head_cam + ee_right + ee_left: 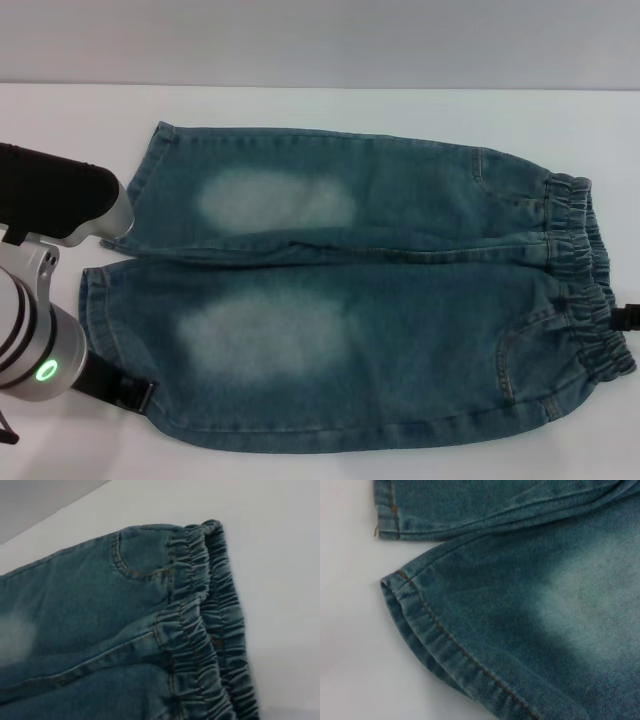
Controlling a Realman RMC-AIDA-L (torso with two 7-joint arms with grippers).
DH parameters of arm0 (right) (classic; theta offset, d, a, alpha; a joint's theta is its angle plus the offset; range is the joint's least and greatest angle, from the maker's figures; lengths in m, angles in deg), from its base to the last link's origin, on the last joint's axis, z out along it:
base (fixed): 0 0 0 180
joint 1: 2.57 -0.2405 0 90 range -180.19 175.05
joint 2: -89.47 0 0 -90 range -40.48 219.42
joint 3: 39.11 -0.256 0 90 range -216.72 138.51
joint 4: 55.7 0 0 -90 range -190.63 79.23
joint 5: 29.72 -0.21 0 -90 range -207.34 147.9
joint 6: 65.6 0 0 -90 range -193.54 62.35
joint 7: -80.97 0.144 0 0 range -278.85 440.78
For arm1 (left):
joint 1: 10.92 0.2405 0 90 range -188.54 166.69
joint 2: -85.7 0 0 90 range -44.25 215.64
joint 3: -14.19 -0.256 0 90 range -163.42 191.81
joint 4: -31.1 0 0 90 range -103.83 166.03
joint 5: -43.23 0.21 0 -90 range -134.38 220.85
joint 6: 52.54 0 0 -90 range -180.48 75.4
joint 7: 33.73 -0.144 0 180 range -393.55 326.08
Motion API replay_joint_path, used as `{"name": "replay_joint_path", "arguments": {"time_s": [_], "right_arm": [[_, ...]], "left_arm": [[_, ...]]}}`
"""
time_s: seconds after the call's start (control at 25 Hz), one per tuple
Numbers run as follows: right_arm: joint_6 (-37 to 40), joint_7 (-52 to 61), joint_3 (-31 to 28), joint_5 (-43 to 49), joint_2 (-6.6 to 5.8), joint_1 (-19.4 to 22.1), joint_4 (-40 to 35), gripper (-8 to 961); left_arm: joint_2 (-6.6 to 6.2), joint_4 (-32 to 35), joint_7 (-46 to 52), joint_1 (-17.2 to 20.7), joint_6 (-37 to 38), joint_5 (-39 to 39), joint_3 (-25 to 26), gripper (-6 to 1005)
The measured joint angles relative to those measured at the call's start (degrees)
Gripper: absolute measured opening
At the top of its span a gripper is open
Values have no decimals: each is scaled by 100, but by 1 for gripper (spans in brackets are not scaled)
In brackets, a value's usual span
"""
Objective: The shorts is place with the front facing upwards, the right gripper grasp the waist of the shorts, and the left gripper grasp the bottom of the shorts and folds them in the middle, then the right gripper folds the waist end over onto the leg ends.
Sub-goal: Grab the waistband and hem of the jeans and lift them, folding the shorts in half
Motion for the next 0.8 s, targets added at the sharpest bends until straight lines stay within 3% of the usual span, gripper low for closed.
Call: {"name": "replay_joint_path", "arguments": {"time_s": [0.8], "right_arm": [[-8,-55,79,-181,-17,-111,129,485]], "left_arm": [[-9,-38,-15,4,89,-56,0,91]]}}
